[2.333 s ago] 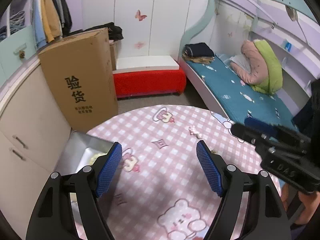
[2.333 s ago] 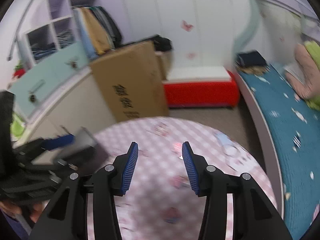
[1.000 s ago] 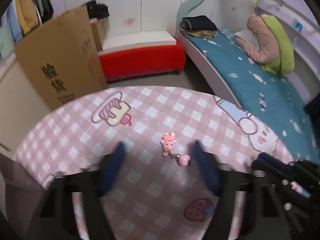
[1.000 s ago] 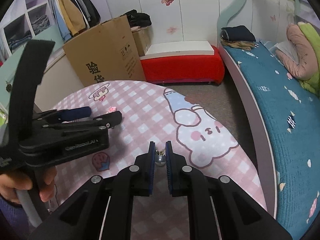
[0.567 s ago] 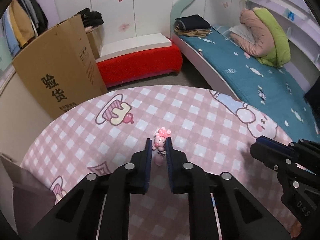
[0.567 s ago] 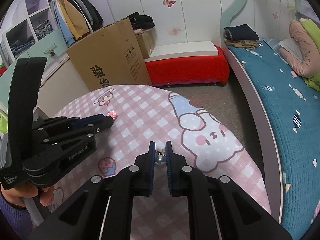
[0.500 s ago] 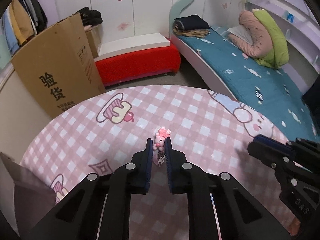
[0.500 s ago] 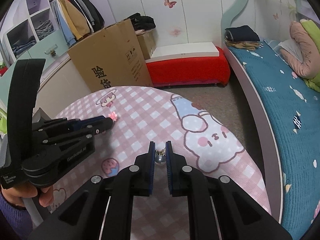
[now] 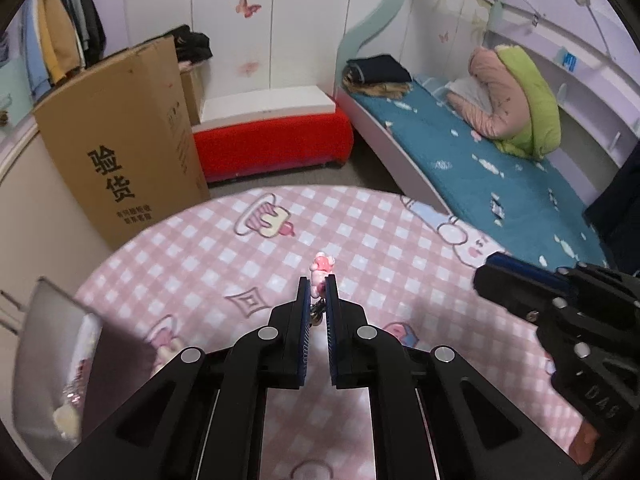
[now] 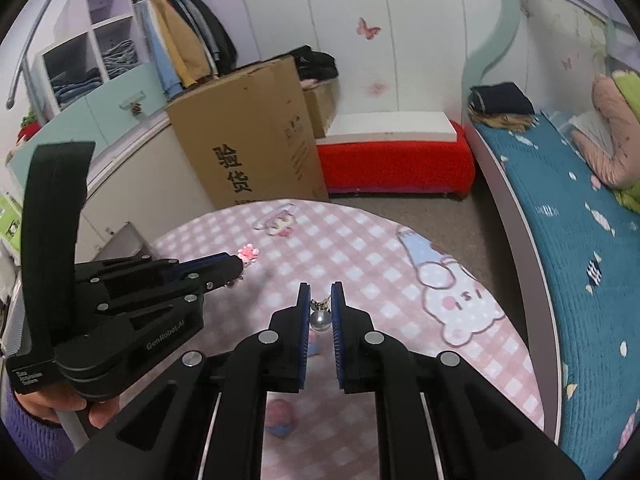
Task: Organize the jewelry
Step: 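Carry both items into the grey box and open both tools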
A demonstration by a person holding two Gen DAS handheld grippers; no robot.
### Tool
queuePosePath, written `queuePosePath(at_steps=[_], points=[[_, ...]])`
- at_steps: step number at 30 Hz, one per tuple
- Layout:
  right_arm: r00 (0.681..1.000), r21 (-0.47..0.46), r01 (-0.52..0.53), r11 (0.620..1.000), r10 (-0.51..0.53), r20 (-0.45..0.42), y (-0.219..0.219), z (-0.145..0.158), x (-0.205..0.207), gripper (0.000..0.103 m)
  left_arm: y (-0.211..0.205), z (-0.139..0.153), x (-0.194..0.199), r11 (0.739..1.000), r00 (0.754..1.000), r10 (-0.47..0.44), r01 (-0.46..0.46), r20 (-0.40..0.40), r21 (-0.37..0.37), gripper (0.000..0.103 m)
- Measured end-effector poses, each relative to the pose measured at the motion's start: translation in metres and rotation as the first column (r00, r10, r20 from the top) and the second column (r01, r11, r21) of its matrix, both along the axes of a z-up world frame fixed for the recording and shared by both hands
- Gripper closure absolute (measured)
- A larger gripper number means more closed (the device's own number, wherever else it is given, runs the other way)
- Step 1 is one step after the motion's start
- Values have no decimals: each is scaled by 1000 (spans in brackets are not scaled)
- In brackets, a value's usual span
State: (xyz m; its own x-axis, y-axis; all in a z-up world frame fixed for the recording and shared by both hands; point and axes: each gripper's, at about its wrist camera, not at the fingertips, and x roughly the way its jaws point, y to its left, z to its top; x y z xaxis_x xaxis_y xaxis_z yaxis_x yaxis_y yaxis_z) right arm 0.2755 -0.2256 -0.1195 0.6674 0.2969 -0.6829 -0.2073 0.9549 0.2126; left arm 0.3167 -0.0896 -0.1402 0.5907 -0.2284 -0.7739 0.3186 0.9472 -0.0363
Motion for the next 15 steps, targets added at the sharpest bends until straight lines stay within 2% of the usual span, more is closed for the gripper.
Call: queuePosePath(at_steps=[8, 15], points=[[996, -20, -69, 997, 70, 61, 50, 36, -19, 93, 46, 53, -36, 999, 996, 29, -25, 87, -44, 95], [985, -22, -142, 990, 144, 98, 101, 62, -28, 93, 109, 80, -59, 993, 988, 98, -90, 119, -72, 95]])
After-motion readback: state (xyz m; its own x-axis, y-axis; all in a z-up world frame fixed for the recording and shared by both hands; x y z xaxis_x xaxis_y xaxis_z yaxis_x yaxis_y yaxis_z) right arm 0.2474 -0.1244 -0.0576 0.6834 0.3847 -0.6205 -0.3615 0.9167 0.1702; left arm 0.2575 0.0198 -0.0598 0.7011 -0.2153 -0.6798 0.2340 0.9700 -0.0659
